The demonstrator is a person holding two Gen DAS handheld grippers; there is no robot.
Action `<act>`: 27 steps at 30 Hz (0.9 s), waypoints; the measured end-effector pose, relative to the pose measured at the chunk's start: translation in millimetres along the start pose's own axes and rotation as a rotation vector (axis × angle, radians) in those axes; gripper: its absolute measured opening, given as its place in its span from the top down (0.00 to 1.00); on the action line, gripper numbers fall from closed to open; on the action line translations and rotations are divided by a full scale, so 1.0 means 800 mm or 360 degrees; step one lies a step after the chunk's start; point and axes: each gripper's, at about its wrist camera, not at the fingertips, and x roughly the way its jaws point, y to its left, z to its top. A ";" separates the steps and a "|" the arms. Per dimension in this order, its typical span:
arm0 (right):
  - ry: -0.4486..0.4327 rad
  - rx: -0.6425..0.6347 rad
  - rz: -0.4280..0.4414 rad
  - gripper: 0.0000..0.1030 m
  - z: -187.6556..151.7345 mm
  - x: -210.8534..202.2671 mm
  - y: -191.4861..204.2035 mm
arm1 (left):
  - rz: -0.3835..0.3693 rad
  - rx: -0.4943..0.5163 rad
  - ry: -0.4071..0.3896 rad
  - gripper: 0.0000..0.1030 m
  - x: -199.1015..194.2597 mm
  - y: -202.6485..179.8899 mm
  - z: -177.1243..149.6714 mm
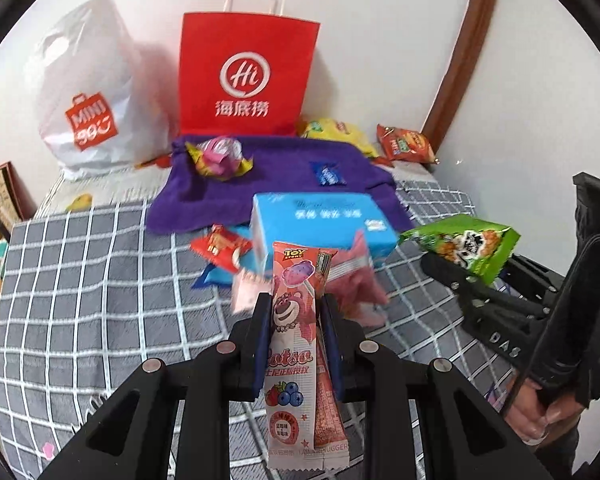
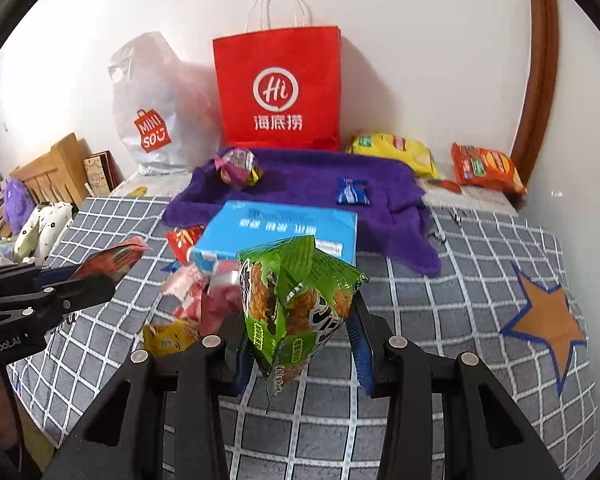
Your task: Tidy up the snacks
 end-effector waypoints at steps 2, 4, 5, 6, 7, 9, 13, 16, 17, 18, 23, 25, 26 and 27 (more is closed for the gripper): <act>-0.0008 0.0002 0.0014 0.60 0.010 0.002 -0.001 | -0.0007 0.0004 -0.0007 0.77 -0.001 -0.002 0.009; -0.0013 0.0008 0.0012 0.60 0.019 0.003 -0.002 | -0.0007 0.0001 -0.0017 0.77 -0.001 -0.002 0.020; -0.0016 0.0009 0.0008 0.60 0.025 0.004 -0.004 | -0.0010 -0.0004 -0.0020 0.77 -0.001 -0.002 0.024; -0.0017 0.0011 0.0000 0.60 0.030 0.005 -0.005 | -0.0019 -0.0013 -0.0020 0.77 -0.001 -0.001 0.030; -0.0015 0.0014 -0.0014 0.60 0.034 0.006 -0.007 | -0.0028 -0.0019 -0.0019 0.77 0.000 -0.001 0.034; -0.0008 0.0024 -0.0044 0.60 0.045 0.009 -0.011 | -0.0053 -0.0033 -0.0017 0.77 0.001 0.001 0.044; -0.0022 0.0046 -0.0053 0.60 0.063 0.014 -0.019 | -0.0043 -0.0031 -0.0032 0.77 0.004 0.002 0.062; -0.0021 0.0066 -0.0048 0.60 0.078 0.021 -0.025 | -0.0022 -0.0027 -0.0028 0.77 0.008 0.004 0.074; -0.0021 0.0069 -0.0049 0.60 0.084 0.024 -0.026 | -0.0016 -0.0027 -0.0030 0.77 0.010 0.005 0.078; -0.0019 0.0072 -0.0044 0.60 0.090 0.028 -0.027 | -0.0012 -0.0026 -0.0031 0.77 0.011 0.005 0.082; -0.0020 0.0085 -0.0013 0.60 0.123 0.043 -0.032 | 0.0019 -0.0007 -0.0043 0.77 0.019 0.009 0.101; -0.0032 0.0071 -0.0036 0.60 0.138 0.048 -0.031 | 0.0023 -0.0017 -0.0042 0.77 0.023 0.012 0.111; -0.0041 0.0067 -0.0041 0.60 0.148 0.051 -0.031 | 0.0026 -0.0021 -0.0042 0.77 0.025 0.015 0.118; -0.0047 0.0065 -0.0039 0.60 0.156 0.053 -0.030 | 0.0026 -0.0023 -0.0043 0.77 0.026 0.016 0.124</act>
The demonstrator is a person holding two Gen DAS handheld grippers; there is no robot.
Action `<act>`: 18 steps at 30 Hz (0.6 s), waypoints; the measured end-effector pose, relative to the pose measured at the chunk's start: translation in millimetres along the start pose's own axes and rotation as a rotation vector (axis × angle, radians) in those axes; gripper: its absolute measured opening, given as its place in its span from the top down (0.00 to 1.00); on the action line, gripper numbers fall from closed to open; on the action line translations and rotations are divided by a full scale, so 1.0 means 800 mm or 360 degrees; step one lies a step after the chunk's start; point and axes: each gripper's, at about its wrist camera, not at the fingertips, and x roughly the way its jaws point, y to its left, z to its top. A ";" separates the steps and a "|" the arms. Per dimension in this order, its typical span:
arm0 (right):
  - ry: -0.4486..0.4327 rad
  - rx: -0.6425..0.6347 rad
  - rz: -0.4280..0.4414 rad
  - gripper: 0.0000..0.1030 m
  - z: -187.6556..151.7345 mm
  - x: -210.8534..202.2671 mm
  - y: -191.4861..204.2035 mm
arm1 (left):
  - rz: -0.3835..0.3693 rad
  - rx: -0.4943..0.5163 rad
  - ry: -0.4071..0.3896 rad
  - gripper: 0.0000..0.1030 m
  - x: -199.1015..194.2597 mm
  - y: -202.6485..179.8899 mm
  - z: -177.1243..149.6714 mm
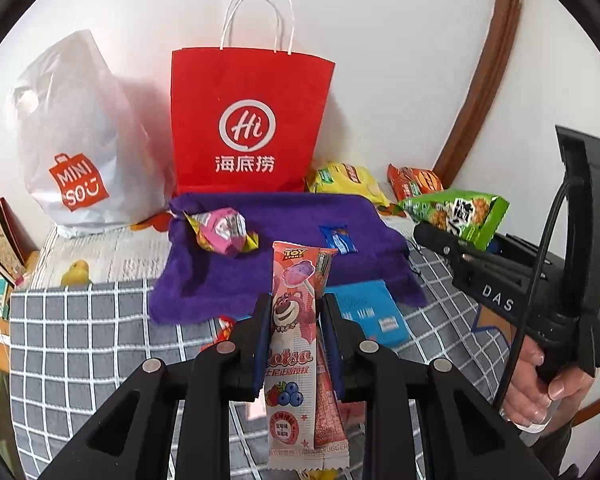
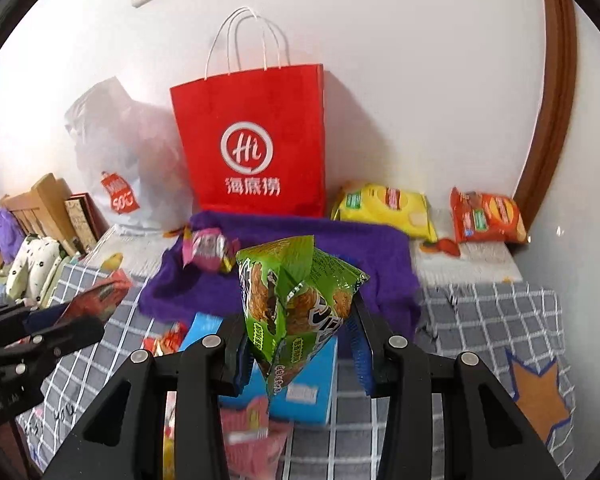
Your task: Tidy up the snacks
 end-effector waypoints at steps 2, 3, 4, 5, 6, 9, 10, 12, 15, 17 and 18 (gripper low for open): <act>-0.0017 -0.0002 0.0009 0.60 0.018 0.005 0.001 | -0.0007 -0.0003 -0.0008 0.77 0.003 0.003 0.013; -0.0025 -0.0002 0.0011 0.60 0.025 0.007 0.001 | -0.0006 -0.0003 -0.0011 0.77 0.005 0.005 0.021; -0.0039 -0.0003 0.0012 0.60 0.034 0.009 0.001 | -0.0003 -0.0003 -0.0011 0.77 0.007 0.006 0.028; -0.0052 -0.0002 0.0012 0.60 0.041 0.010 0.001 | 0.0002 -0.0006 -0.0009 0.77 0.008 0.007 0.034; -0.0060 0.0000 0.0013 0.60 0.047 0.012 0.001 | 0.0009 -0.0013 -0.0006 0.77 0.011 0.009 0.043; -0.0085 0.0039 0.0041 0.60 0.069 0.019 0.000 | -0.0028 -0.0028 -0.0018 0.77 0.018 0.014 0.066; -0.0089 0.0042 0.0058 0.60 0.075 0.022 0.001 | -0.0037 -0.0033 -0.0017 0.77 0.020 0.015 0.072; -0.0098 0.0028 0.0072 0.60 0.084 0.029 0.002 | -0.0051 -0.0049 -0.0018 0.77 0.026 0.022 0.088; -0.0093 -0.0035 0.0029 0.60 0.086 0.048 0.002 | -0.0073 -0.0083 0.0000 0.77 0.040 0.035 0.104; -0.0065 -0.0065 -0.0014 0.60 0.084 0.066 -0.001 | -0.0063 -0.0081 0.0014 0.77 0.054 0.040 0.111; -0.0043 -0.0067 -0.0032 0.60 0.084 0.076 -0.004 | -0.0053 -0.0083 0.0022 0.77 0.063 0.043 0.114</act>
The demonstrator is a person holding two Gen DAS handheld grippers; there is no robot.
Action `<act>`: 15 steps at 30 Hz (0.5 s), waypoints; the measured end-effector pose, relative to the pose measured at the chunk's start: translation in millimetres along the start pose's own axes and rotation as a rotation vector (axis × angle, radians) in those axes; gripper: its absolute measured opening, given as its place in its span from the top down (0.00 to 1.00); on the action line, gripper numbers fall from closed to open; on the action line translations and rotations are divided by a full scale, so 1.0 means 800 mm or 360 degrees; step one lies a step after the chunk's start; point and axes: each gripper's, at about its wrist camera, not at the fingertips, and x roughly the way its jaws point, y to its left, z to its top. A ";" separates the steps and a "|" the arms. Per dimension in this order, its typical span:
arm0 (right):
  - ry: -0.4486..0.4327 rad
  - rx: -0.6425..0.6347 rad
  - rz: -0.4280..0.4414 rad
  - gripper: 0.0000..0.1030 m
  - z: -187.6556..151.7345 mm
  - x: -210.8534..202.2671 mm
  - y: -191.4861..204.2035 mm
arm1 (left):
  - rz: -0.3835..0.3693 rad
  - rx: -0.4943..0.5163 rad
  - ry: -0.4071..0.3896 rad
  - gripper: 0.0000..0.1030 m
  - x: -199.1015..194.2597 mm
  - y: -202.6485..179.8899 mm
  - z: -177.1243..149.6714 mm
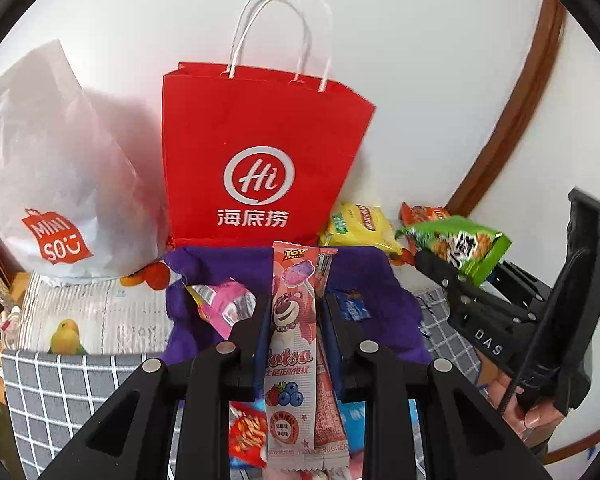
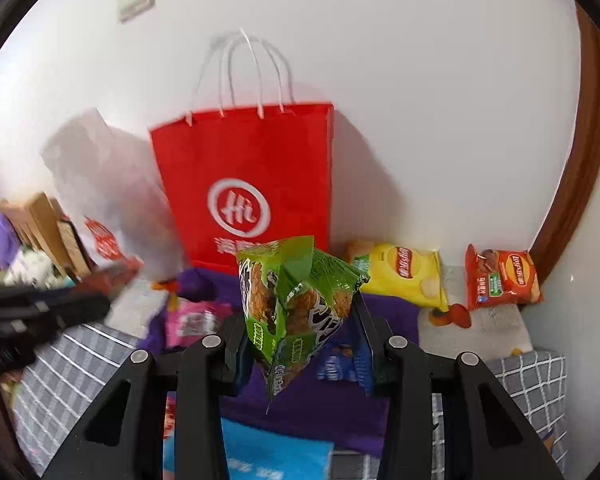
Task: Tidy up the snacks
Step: 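Lower the pink lollipop pack with left while right lowers green bag onto towel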
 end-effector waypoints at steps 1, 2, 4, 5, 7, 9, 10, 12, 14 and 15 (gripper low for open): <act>0.0037 0.0002 -0.0015 0.60 -0.003 0.014 -0.004 | 0.0013 -0.0005 0.0012 0.77 0.010 0.004 0.001; 0.0063 0.0002 -0.0015 0.60 -0.005 0.023 -0.007 | 0.0030 -0.0011 0.0030 0.77 0.020 0.007 0.001; 0.0116 0.0009 -0.0008 0.60 -0.012 0.041 -0.015 | 0.0059 -0.0037 0.0078 0.77 0.042 0.018 -0.003; 0.0145 0.0015 -0.0013 0.60 -0.018 0.053 -0.021 | 0.0065 -0.0052 0.0106 0.77 0.052 0.025 -0.007; 0.0207 -0.0009 -0.0043 0.60 -0.022 0.071 -0.026 | 0.0084 -0.0121 0.0171 0.77 0.073 0.041 -0.013; 0.0230 -0.0031 -0.0081 0.60 -0.026 0.084 -0.033 | 0.0118 -0.0161 0.0240 0.77 0.089 0.051 -0.016; 0.0244 -0.0044 -0.0088 0.60 -0.029 0.089 -0.036 | 0.0113 -0.0168 0.0253 0.77 0.094 0.055 -0.018; 0.0277 -0.0068 -0.0096 0.60 -0.035 0.098 -0.042 | 0.0108 -0.0182 0.0299 0.77 0.105 0.062 -0.021; 0.0318 -0.0072 -0.0120 0.60 -0.041 0.111 -0.050 | 0.0089 -0.0213 0.0334 0.77 0.112 0.069 -0.021; 0.0338 -0.0068 -0.0125 0.60 -0.043 0.117 -0.053 | 0.0073 -0.0241 0.0336 0.77 0.113 0.075 -0.021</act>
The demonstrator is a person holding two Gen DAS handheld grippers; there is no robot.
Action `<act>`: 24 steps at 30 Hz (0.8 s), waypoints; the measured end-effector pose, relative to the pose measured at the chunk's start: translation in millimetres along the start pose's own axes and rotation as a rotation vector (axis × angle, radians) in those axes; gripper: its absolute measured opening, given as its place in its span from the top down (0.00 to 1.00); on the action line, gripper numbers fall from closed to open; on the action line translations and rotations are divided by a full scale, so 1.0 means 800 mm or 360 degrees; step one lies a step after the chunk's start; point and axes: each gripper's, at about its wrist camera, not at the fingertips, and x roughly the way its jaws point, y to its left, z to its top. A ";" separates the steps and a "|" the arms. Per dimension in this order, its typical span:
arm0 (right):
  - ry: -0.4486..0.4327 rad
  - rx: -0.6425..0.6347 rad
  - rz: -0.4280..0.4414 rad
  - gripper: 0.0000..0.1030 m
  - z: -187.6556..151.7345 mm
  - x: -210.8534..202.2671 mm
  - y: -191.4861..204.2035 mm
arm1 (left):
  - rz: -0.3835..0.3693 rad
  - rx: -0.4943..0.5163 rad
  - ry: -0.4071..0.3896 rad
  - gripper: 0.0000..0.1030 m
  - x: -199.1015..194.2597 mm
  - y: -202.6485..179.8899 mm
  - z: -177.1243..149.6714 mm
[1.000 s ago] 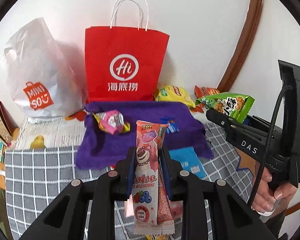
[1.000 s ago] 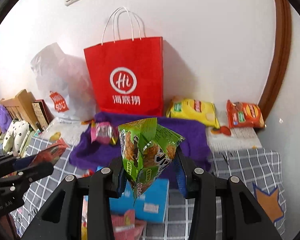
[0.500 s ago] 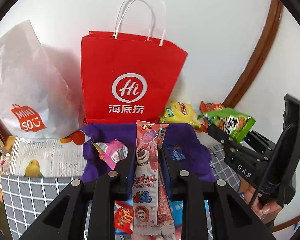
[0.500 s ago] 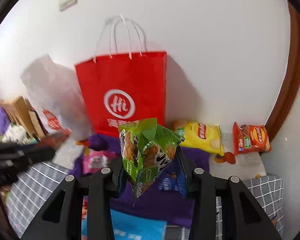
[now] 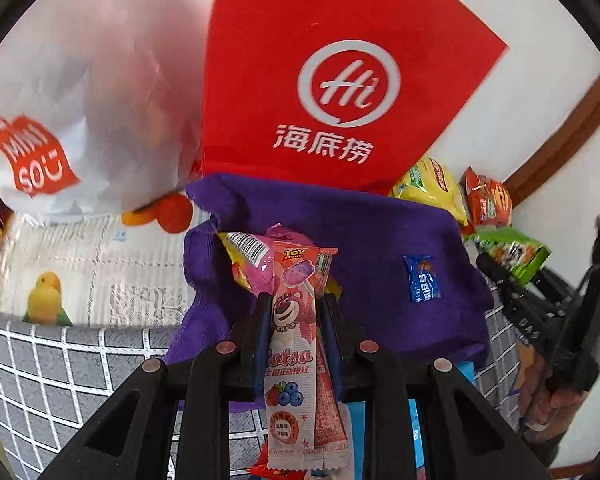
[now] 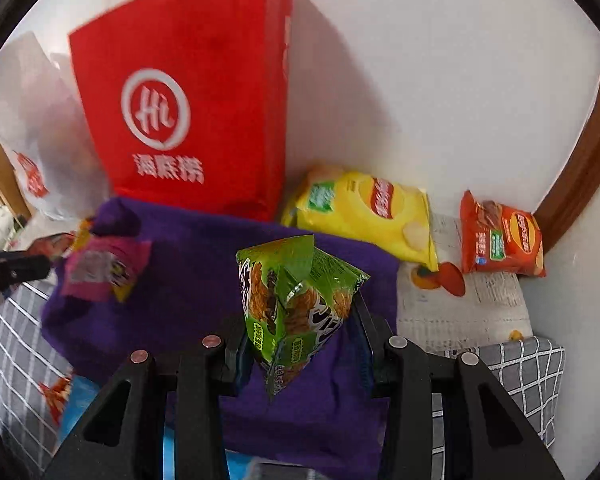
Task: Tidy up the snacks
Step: 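Lower the pink lollipop pack with left while right lowers green bag onto towel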
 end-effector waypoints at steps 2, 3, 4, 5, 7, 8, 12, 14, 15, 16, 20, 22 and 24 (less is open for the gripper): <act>0.0033 0.0014 0.0006 0.60 -0.001 0.010 -0.004 | 0.0016 0.0002 0.0002 0.77 0.000 0.003 0.001; 0.0051 0.0021 0.0010 0.60 -0.002 0.015 -0.006 | 0.0029 0.0009 0.0005 0.77 0.000 0.004 0.000; 0.0067 0.0028 0.0013 0.60 -0.003 0.019 -0.008 | 0.0033 0.0012 0.0007 0.77 0.000 0.005 0.000; 0.0084 0.0034 0.0013 0.60 -0.004 0.023 -0.009 | 0.0033 0.0014 0.0010 0.77 -0.001 0.005 0.000; 0.0113 0.0032 0.0003 0.60 -0.006 0.029 -0.009 | 0.0030 0.0014 0.0020 0.77 0.001 0.005 0.000; 0.0121 0.0034 -0.0003 0.60 -0.007 0.031 -0.009 | 0.0023 0.0005 0.0023 0.77 0.002 0.006 -0.001; 0.0143 0.0052 -0.0002 0.60 -0.009 0.038 -0.012 | 0.0007 0.0004 0.0040 0.77 0.005 0.004 -0.002; 0.0133 0.0057 0.0010 0.60 -0.009 0.038 -0.014 | 0.0002 0.0010 0.0040 0.77 0.005 0.001 -0.003; 0.0127 0.0056 0.0016 0.60 -0.009 0.037 -0.014 | 0.0001 0.0019 0.0040 0.77 0.004 0.000 -0.004; 0.0125 0.0055 0.0016 0.60 -0.009 0.037 -0.014 | 0.0001 0.0026 0.0038 0.77 0.004 -0.001 -0.004; 0.0128 0.0065 0.0028 0.60 -0.009 0.037 -0.014 | 0.0005 0.0035 0.0037 0.77 0.003 -0.003 -0.004; 0.0144 0.0081 0.0062 0.60 -0.009 0.040 -0.014 | 0.0006 0.0036 0.0044 0.77 0.005 -0.003 -0.004; 0.0154 0.0089 0.0065 0.60 -0.009 0.042 -0.013 | 0.0009 0.0039 0.0050 0.77 0.007 -0.004 -0.004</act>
